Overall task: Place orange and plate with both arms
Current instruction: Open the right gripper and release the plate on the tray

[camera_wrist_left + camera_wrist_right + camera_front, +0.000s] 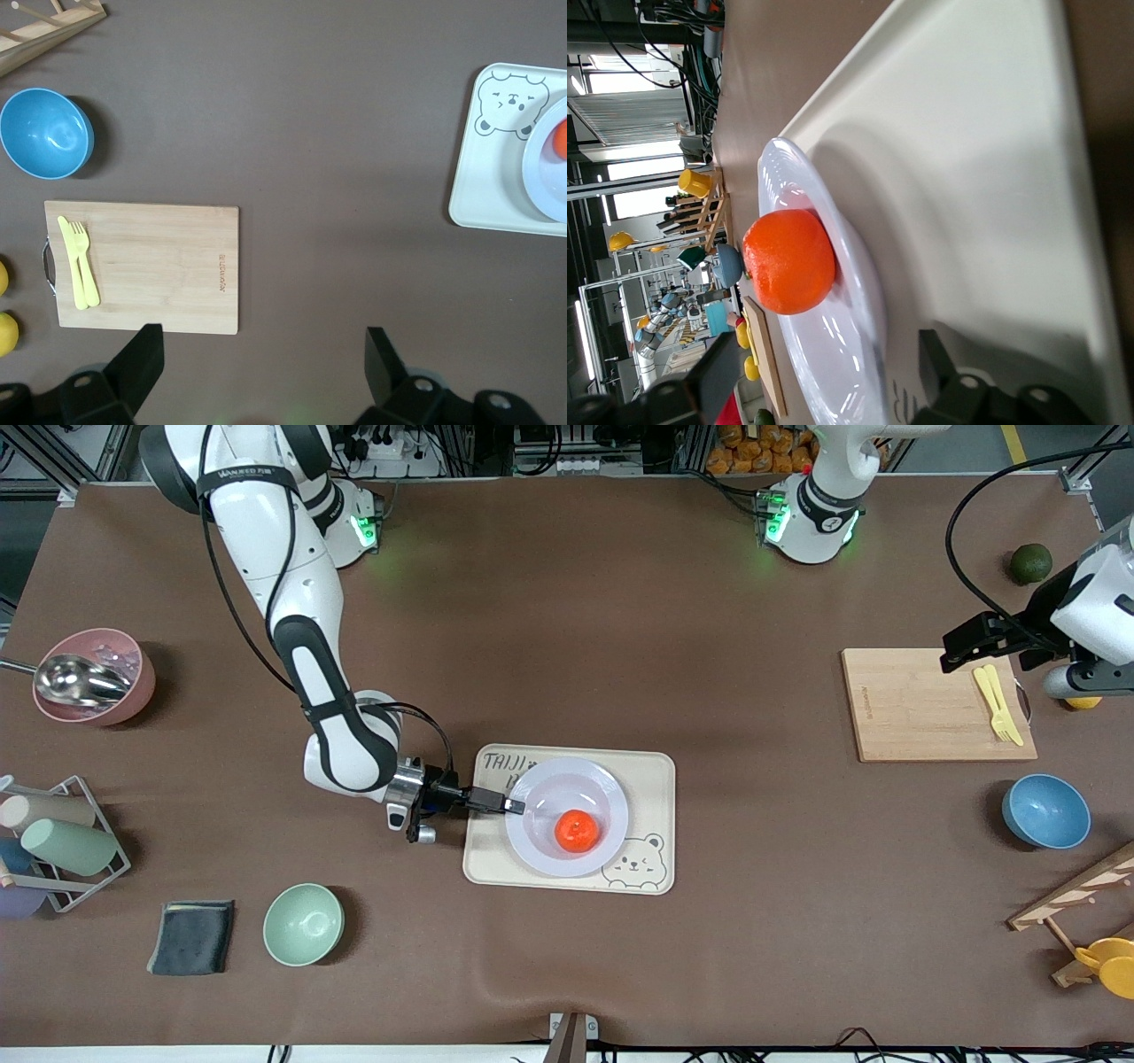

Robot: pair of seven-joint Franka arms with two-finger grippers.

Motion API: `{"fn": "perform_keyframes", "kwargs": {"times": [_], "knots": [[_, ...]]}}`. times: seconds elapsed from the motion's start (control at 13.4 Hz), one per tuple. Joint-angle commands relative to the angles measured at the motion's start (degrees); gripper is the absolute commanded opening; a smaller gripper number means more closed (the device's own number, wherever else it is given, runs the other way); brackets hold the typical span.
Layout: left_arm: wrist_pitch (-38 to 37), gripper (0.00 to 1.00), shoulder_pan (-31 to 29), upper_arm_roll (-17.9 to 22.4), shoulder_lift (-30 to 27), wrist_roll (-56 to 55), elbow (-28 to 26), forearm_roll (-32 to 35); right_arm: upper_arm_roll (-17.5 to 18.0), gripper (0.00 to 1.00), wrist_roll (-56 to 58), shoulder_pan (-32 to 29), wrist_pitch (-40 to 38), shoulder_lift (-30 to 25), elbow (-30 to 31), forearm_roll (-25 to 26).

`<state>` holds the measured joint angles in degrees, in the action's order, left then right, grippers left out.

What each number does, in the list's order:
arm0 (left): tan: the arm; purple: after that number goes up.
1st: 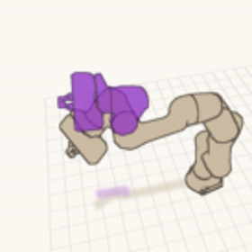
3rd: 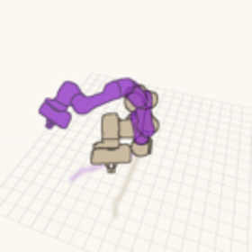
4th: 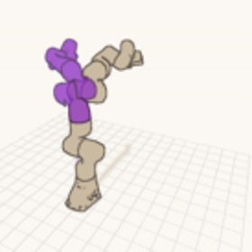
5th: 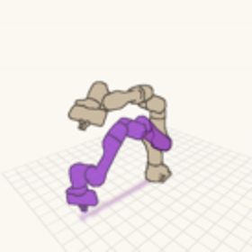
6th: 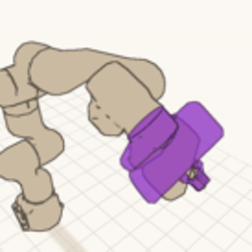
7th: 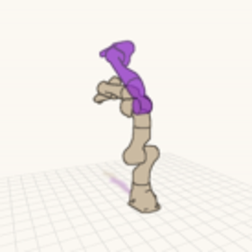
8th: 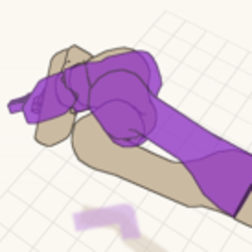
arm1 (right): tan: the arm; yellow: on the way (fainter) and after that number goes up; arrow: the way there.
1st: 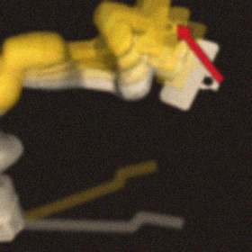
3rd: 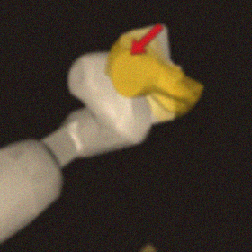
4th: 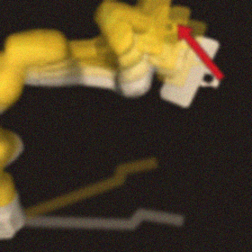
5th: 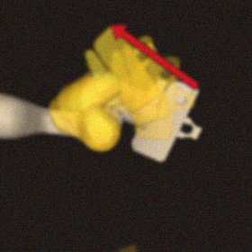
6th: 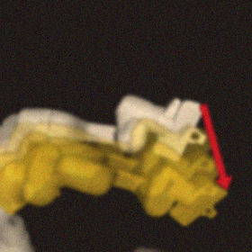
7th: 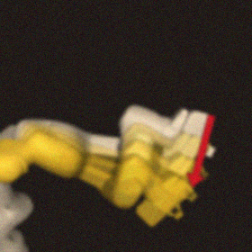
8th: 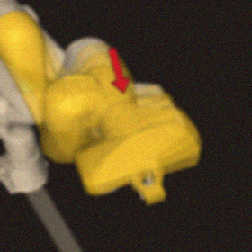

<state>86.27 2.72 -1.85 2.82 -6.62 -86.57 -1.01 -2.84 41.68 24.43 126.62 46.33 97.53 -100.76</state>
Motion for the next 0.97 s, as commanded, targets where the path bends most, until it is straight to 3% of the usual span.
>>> {"fn": "perform_keyframes", "kwargs": {"times": [0.0, 0.37, 0.9], "knots": [[0.21, 1.00, -0.09, -0.17, -0.80, 0.38, -0.44, 1.45, 0.03, 1.00, -7.10, -0.53, 0.29, -0.80, 0.47, 5.55], [0.21, 1.00, -0.09, -0.17, -0.80, 0.38, -0.44, 1.45, -0.06, 1.00, -16.43, -1.32, 0.03, -2.38, 0.30, 13.20], [0.21, 1.00, -0.17, -0.17, -0.89, 0.56, -0.53, 1.45, -0.59, 1.00, -38.84, -1.40, -0.85, -8.18, -1.28, 32.53]]}}
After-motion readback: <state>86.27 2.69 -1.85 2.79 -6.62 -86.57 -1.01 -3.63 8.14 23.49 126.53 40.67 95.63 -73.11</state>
